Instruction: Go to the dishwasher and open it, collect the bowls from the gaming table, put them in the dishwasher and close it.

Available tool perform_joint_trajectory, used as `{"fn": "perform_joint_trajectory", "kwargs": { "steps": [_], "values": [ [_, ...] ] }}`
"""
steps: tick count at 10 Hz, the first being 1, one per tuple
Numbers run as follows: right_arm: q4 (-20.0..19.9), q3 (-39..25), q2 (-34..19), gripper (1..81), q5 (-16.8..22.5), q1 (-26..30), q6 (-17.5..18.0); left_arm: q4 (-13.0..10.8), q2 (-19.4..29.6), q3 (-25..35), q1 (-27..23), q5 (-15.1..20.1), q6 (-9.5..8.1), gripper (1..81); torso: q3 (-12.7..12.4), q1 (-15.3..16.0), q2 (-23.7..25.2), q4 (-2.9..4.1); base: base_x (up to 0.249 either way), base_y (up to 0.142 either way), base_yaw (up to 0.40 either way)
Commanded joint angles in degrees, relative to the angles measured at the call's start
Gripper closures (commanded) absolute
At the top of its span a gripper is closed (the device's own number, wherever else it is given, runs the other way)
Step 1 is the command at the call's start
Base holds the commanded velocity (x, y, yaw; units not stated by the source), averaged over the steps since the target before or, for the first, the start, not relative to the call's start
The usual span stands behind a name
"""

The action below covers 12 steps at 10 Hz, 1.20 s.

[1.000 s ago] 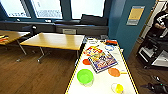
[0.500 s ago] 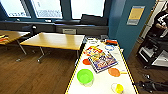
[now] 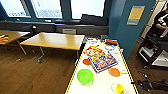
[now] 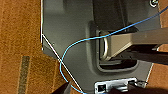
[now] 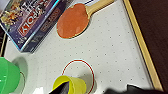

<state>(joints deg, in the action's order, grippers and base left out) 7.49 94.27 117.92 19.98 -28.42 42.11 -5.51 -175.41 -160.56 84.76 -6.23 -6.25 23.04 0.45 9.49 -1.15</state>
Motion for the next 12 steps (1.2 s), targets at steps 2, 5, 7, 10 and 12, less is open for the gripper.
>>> {"fn": "perform_joint_trajectory", "kwargs": {
  "steps": [2,5,7,10,12],
  "values": [
    [-0.98,1.96,0.85,1.0,1.38,7.09,0.34,0.59,-0.03,-0.19,-0.95,3.5,-0.16,1.0,0.0,0.0,0.0,0.0,0.0,0.0,0.0],
    [-1.24,3.54,3.4,1.0,1.29,6.57,0.52,1.03,-0.03,-0.19,-0.95,3.59,-0.07,1.0,0.0,0.0,0.0,0.0,0.0,0.0,0.0],
    [-1.16,4.76,4.54,1.0,1.29,6.3,0.7,1.03,-0.03,-0.19,-0.95,3.59,-0.07,1.0,0.0,0.0,0.0,0.0,0.0,0.0,0.0],
    [-1.24,7.76,6.83,1.0,1.64,6.65,0.7,1.03,-0.21,-0.19,-0.95,3.59,-0.07,1.0,0.0,0.0,-0.02,0.0,0.0,0.0,0.0],
    [-1.07,8.73,8.32,1.0,1.46,6.3,0.7,1.03,-0.12,-0.19,-0.95,3.59,-0.07,1.0,0.0,0.0,-0.02,0.0,0.0,0.0,0.0]
  ]
}}
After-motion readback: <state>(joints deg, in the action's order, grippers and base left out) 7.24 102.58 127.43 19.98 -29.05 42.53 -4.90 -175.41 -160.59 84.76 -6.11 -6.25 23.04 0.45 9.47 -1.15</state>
